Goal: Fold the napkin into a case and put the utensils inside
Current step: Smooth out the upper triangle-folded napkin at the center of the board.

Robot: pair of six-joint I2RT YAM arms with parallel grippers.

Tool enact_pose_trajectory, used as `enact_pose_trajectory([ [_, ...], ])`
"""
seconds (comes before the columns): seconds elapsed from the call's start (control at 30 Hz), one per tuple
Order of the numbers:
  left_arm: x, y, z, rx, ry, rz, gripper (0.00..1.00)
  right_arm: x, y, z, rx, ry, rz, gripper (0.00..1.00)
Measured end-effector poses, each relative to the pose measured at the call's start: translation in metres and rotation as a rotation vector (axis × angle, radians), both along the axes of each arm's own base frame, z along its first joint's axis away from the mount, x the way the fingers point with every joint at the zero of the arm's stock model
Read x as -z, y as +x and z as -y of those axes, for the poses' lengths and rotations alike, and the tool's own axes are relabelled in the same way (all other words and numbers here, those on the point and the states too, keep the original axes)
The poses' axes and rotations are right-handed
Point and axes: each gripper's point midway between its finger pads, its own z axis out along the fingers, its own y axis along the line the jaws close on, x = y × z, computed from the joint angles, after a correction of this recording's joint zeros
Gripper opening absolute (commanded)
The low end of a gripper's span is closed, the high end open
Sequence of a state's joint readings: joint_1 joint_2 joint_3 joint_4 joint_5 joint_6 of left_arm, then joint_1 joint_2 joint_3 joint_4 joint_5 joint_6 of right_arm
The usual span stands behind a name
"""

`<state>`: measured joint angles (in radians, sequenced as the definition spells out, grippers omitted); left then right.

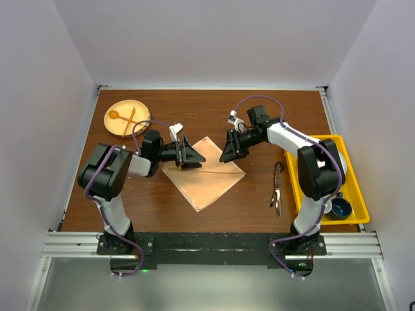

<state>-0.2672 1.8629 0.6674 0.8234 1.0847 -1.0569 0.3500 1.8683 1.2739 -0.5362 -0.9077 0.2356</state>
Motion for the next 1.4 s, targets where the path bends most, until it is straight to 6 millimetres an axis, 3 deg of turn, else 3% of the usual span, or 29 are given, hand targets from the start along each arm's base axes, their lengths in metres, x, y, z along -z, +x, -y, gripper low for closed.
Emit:
enact_pose_trajectory([
  [0.13, -0.024, 0.0, 0.014, 0.029, -0.029, 0.081, 0.95, 0.01, 0.007, 0.015, 0.019, -0.112, 0.049, 0.31],
  [0.3, -0.03, 0.002, 0.036, 0.063, -0.038, 0.105, 0.96, 0.035, 0.004, 0.034, 0.015, -0.237, 0.032, 0.26],
  [0.57, -0.004, -0.006, 0.085, 0.125, -0.02, 0.045, 0.96, 0.075, 0.005, 0.05, 0.007, -0.36, 0.007, 0.18],
  [0.87, 0.017, -0.013, 0.118, 0.164, -0.014, -0.015, 0.98, 0.085, 0.007, 0.057, 0.022, -0.409, 0.005, 0.08],
  [1.13, 0.026, -0.015, 0.124, 0.165, -0.026, -0.062, 0.97, 0.087, 0.008, 0.059, 0.029, -0.427, 0.007, 0.0],
  [1.4, 0.026, 0.001, 0.103, 0.12, -0.027, -0.064, 0.97, 0.087, 0.008, 0.06, 0.028, -0.429, 0.008, 0.0],
])
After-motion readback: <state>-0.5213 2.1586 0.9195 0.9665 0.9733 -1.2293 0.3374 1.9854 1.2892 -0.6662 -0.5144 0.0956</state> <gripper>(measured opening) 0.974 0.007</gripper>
